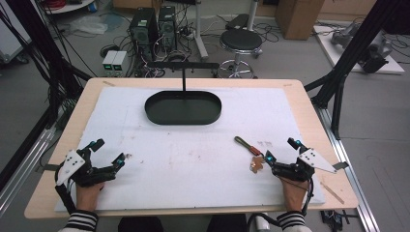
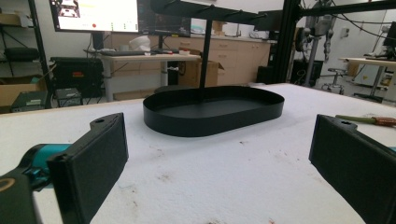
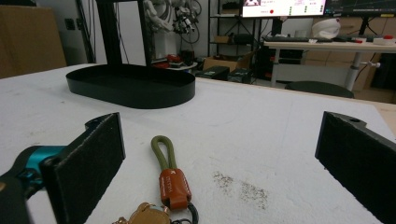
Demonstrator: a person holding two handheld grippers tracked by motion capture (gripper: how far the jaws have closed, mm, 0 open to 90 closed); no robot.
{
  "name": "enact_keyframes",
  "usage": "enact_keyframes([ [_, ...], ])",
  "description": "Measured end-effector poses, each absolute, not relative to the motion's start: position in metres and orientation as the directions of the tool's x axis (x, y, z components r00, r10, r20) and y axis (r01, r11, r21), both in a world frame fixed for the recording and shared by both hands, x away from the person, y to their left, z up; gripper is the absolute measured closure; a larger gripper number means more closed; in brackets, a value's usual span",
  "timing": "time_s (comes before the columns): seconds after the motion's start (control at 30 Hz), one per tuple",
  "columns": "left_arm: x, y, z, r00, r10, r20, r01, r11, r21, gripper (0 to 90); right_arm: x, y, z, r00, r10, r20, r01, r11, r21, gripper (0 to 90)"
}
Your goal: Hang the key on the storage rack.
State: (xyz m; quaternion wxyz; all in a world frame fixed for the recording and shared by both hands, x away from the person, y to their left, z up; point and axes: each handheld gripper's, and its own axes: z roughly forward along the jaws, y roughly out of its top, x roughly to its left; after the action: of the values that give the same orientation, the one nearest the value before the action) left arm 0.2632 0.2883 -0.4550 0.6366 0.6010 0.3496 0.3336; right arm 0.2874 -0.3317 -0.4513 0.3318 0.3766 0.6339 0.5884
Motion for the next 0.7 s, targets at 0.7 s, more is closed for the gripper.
enact_keyframes([
  [0.7,0.2628,0.2882,-0.4549,0.532,0.846,-0.043,-0.008,0.055,0.998,4.9,0.2852,-0.3322,-0.4514,-0.495,0.869,0.022,0.072,0.016,0.997,0.3],
])
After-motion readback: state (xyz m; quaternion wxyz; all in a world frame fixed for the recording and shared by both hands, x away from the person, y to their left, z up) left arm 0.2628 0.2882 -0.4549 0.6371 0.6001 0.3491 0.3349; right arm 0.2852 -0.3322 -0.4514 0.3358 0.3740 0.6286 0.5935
